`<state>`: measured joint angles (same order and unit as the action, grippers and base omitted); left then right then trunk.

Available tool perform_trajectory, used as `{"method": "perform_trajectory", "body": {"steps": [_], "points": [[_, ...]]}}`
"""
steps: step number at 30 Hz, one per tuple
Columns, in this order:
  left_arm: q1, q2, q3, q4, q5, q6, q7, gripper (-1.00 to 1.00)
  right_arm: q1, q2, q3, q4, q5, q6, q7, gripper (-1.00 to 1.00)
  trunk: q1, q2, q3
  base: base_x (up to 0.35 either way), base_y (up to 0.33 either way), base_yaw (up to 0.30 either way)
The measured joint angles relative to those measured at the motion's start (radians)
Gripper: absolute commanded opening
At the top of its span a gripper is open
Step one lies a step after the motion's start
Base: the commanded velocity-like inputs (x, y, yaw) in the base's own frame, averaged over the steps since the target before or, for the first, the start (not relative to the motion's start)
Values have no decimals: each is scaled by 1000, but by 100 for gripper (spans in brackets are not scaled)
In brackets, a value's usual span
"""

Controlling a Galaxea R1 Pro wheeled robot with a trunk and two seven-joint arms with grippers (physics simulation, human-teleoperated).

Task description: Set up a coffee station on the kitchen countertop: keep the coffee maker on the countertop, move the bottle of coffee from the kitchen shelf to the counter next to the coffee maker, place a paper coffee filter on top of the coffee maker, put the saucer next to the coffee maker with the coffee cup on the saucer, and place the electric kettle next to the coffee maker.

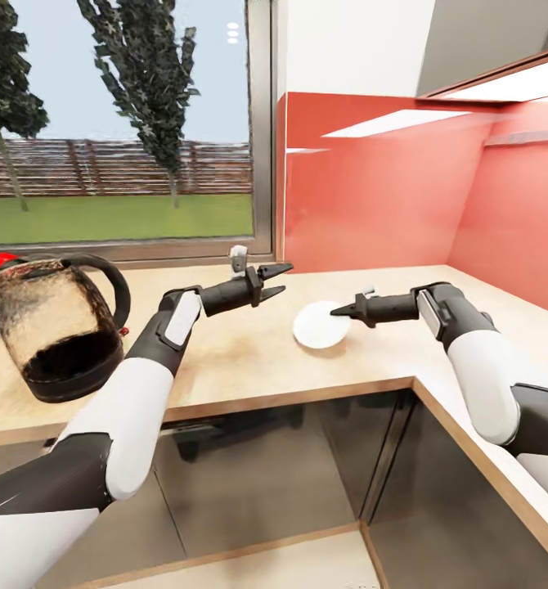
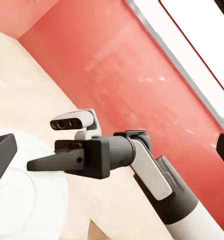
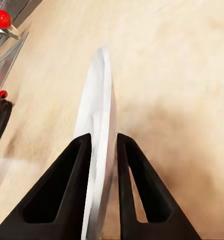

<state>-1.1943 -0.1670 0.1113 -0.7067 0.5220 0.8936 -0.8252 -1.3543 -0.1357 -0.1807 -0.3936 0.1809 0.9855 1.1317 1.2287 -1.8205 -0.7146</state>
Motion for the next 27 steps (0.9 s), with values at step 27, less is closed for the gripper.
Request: {"method": "perform_trajectory", "body": {"steps": [27], "points": [[0,3,9,-53,-1,4,-61,100,-1,-1,-3,-86,-35,5,5,-100,0,0,0,-288,0,0]]}}
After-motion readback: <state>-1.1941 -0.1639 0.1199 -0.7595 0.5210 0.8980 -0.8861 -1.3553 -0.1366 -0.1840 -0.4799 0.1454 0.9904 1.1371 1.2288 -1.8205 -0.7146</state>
